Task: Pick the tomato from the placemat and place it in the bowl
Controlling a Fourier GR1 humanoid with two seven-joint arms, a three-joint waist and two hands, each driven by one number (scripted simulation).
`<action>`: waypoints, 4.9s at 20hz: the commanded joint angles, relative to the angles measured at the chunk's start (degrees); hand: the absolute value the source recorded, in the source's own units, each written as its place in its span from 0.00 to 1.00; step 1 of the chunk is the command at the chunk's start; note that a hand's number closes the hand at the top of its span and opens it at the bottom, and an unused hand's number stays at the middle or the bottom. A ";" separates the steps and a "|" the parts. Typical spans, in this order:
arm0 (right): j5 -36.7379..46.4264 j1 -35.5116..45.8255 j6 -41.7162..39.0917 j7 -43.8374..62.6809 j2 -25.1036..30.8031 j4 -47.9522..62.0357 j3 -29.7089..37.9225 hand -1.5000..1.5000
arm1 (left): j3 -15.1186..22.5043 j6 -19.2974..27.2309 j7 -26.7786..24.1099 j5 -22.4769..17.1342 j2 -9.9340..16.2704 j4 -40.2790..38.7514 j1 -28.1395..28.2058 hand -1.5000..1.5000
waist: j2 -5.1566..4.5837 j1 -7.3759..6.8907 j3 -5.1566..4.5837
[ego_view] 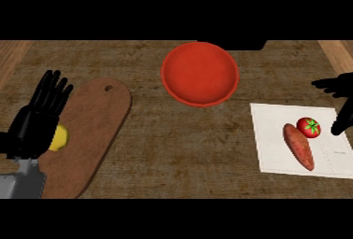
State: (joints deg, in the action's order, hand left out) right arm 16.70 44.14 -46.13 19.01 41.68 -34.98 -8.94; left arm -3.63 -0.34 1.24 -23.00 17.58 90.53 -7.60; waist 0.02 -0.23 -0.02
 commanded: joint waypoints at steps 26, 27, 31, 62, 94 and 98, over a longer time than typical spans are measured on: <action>19.12 -8.59 15.94 -14.90 -8.12 5.08 3.20 0.00 | -3.62 -3.93 -2.43 4.45 -4.25 -4.83 -1.59 0.50 | -0.14 -0.11 0.02; 18.69 -8.11 13.09 -14.99 -6.66 3.36 3.83 0.00 | -1.74 -0.80 4.79 4.94 -4.29 2.37 -2.57 0.50 | -0.04 -0.09 0.03; 22.46 -4.45 15.06 -16.54 -8.54 9.61 2.78 1.00 | -2.48 -3.50 -0.81 5.04 -5.61 0.31 1.66 0.50 | -0.20 -0.58 0.05; 31.10 8.22 41.25 24.37 -41.59 -28.32 -22.41 1.00 | -3.02 -3.50 4.66 5.12 -4.95 2.44 0.15 0.50 | 1.15 -1.15 -0.03; 37.12 20.27 66.05 9.67 -34.01 3.03 5.05 1.00 | -4.66 -5.89 2.80 4.56 -5.32 -0.45 -3.71 0.50 | -1.24 -2.60 0.02; 36.50 24.02 63.67 9.08 -34.92 11.70 6.69 1.00 | -1.36 -3.12 2.58 7.79 -8.35 1.31 -2.68 0.50 | -1.45 -3.44 0.03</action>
State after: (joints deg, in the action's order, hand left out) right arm 53.57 65.17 17.56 29.86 7.50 -31.93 -3.96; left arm -6.72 -4.70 4.18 -16.70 10.99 91.62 -10.05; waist -1.07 -2.75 0.02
